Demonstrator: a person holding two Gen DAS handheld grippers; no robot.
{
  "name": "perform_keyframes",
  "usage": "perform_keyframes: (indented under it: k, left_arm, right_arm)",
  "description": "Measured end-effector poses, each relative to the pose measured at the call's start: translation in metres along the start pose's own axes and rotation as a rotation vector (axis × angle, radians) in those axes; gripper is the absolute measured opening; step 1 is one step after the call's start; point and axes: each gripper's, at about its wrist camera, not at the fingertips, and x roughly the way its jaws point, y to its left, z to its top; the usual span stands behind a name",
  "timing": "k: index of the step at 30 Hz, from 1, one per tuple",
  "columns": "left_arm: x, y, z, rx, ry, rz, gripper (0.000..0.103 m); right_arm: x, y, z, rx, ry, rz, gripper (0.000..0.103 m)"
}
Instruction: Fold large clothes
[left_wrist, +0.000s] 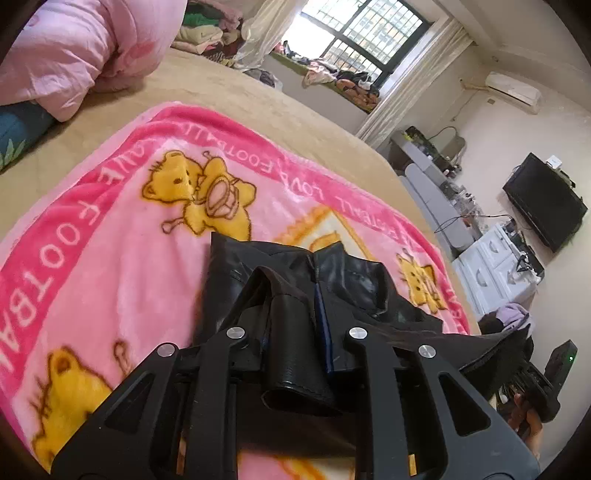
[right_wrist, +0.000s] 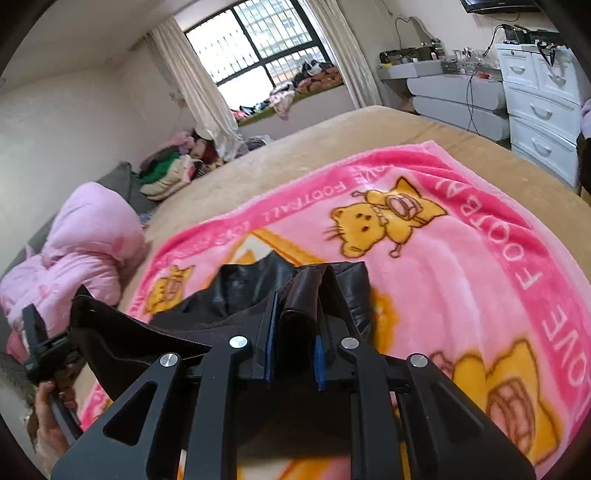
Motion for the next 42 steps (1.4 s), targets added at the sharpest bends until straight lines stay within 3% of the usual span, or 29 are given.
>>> perform_keyframes:
  k: [9,17,20,24,28,33,39,41,42]
  left_arm:
    - [0.040,0.015,0.008,-0.011,0.063,0.036,0.017]
    - [0.056,0.032,0.004,-0.045,0.100,0.016,0.021]
    - [0.055,0.031,0.005,-0.029,0.085,0.018,0.027]
    - [0.045,0.033,0.009,-0.036,0.032,0.017,0.052]
    - [0.037,0.036,0.014,-0.032,-0.007,0.021,0.057]
    - [0.040,0.034,0.016,0.036,-0.011,0.103,0.064]
    - [0.072,0.030,0.002,0.163,0.075,0.223,0.067]
    - [0.079,0.028,-0.003,0.195,0.084,0.236,0.067]
    - [0.083,0.025,-0.007,0.223,0.088,0.243,0.060]
  right_arm:
    - [0.049,-0.022,0.003,0.033,0.063,-0.059,0.019]
    - [0.069,-0.021,-0.003,0.013,0.083,-0.089,0.030]
    - [0.069,-0.023,-0.003,0.025,0.067,-0.081,0.044]
    - [0.063,-0.021,0.000,0.006,0.026,-0.058,0.056]
    - [0.058,-0.017,0.001,-0.059,-0.006,-0.085,0.066]
    - [0.074,-0.014,-0.005,-0.157,0.048,-0.155,0.068]
    - [0.105,-0.019,-0.008,-0.208,0.116,-0.189,0.068]
    - [0.112,-0.021,-0.007,-0.211,0.123,-0.179,0.062]
    - [0.115,-0.020,-0.006,-0.218,0.127,-0.162,0.046]
